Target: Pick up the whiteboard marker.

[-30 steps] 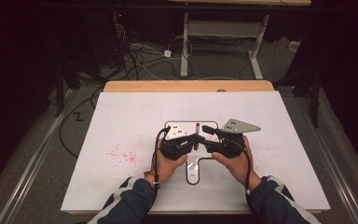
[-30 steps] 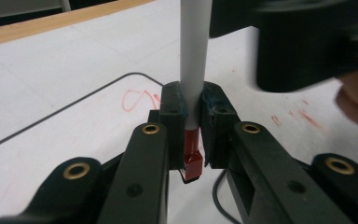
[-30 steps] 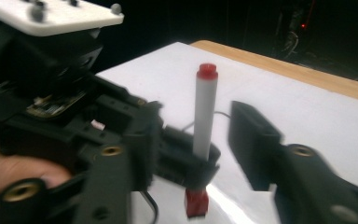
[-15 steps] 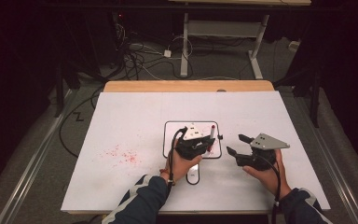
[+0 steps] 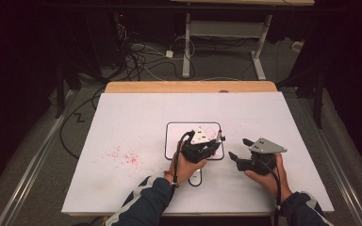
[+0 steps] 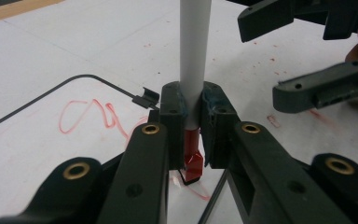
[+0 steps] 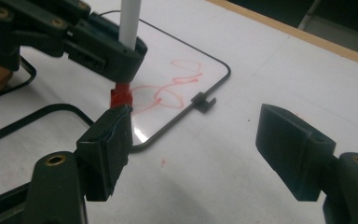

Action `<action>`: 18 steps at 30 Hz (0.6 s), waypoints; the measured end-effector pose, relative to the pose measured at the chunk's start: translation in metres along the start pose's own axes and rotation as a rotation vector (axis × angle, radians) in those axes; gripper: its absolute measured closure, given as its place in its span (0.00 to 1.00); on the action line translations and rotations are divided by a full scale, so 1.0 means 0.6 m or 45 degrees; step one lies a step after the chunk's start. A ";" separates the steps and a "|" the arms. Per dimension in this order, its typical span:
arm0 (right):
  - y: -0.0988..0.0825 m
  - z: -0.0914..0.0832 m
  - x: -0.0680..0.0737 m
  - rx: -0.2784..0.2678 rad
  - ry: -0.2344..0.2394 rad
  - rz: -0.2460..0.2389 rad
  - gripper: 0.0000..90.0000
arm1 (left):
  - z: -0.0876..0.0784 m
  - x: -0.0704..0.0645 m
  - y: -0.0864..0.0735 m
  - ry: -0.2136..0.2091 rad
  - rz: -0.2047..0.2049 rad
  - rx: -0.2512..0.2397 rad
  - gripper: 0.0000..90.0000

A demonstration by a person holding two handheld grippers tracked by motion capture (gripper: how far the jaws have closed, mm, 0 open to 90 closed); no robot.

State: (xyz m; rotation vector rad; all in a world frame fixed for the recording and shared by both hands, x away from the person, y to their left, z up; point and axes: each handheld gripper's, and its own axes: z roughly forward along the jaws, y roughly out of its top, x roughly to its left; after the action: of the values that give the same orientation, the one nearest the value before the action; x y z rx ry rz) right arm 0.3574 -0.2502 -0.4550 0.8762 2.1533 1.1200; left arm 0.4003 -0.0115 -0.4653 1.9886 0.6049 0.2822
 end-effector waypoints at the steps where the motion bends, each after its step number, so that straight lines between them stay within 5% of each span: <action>1: 0.000 0.000 0.002 -0.006 -0.002 -0.007 0.31 | 0.000 0.002 0.001 0.005 0.004 0.003 0.87; 5: 0.001 -0.003 0.010 -0.010 0.000 -0.033 0.31 | 0.003 0.016 0.005 0.031 -0.010 0.008 0.87; 9: -0.002 -0.004 0.020 0.010 0.023 -0.069 0.31 | 0.005 0.018 0.004 -0.028 -0.051 0.004 0.88; 13: -0.005 -0.005 0.021 0.022 0.040 -0.083 0.31 | 0.013 -0.007 0.007 -0.125 0.014 0.019 0.87; 18: -0.009 -0.006 0.018 0.032 0.031 -0.079 0.31 | 0.020 -0.017 0.011 -0.132 0.073 0.028 0.87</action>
State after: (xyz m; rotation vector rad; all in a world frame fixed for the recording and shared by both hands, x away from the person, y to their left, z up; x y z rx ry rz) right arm 0.3462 -0.2464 -0.4596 0.8049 2.2033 1.0808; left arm 0.3989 -0.0284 -0.4644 2.0307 0.4874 0.2070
